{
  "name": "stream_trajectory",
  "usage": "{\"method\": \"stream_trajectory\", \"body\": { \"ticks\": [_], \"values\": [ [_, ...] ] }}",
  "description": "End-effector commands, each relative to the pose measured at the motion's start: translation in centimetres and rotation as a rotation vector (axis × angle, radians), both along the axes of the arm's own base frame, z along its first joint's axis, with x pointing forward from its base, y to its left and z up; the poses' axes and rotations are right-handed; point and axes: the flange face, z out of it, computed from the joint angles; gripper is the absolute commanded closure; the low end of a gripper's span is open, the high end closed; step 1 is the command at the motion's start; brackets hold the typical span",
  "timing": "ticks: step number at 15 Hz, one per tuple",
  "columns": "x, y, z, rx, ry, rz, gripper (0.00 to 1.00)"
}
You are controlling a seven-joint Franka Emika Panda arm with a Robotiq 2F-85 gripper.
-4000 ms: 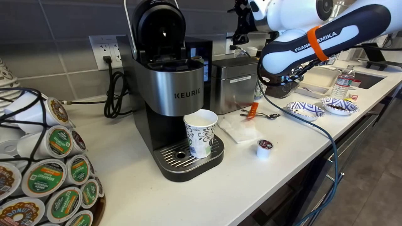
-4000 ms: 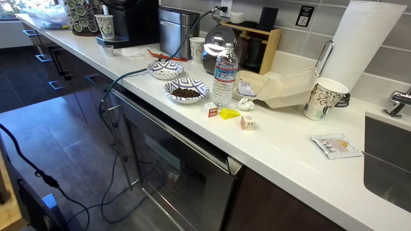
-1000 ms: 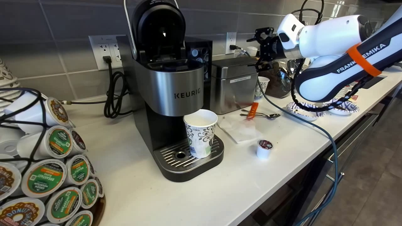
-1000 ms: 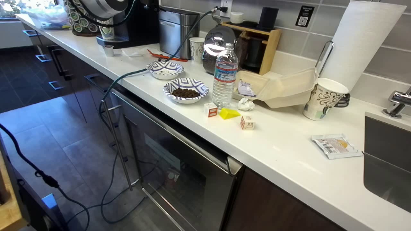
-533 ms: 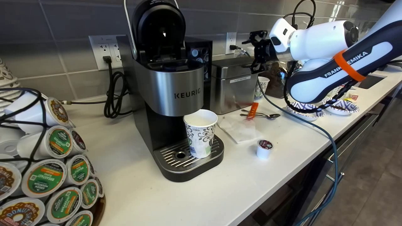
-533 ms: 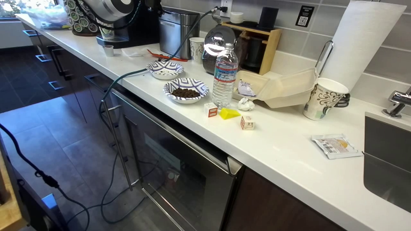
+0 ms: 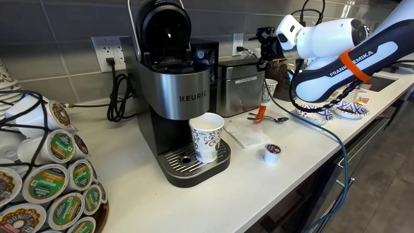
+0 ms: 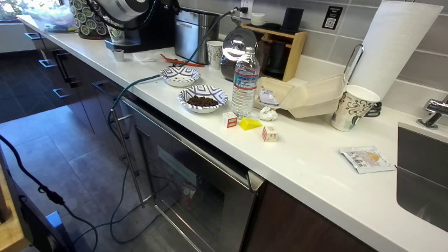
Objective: Open the silver bin
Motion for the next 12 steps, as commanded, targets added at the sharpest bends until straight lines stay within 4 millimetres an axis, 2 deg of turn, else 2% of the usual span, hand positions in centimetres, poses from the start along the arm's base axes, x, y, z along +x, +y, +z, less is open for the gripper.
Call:
{"method": "stream_trajectory", "body": {
  "ticks": [1, 3, 6, 9, 12],
  "values": [
    [1.1, -0.7, 2.3, -0.001, -0.041, -0.023, 0.0],
    [1.7, -0.6, 3.3, -0.007, -0.059, -0.019, 0.0],
    [2.8, 0.2, 3.4, -0.01, -0.055, -0.008, 0.0],
    [4.6, 1.6, 3.1, -0.016, -0.019, -0.006, 0.0],
    [6.7, 2.5, 4.2, -0.025, -0.006, -0.013, 0.0]
  ]
}}
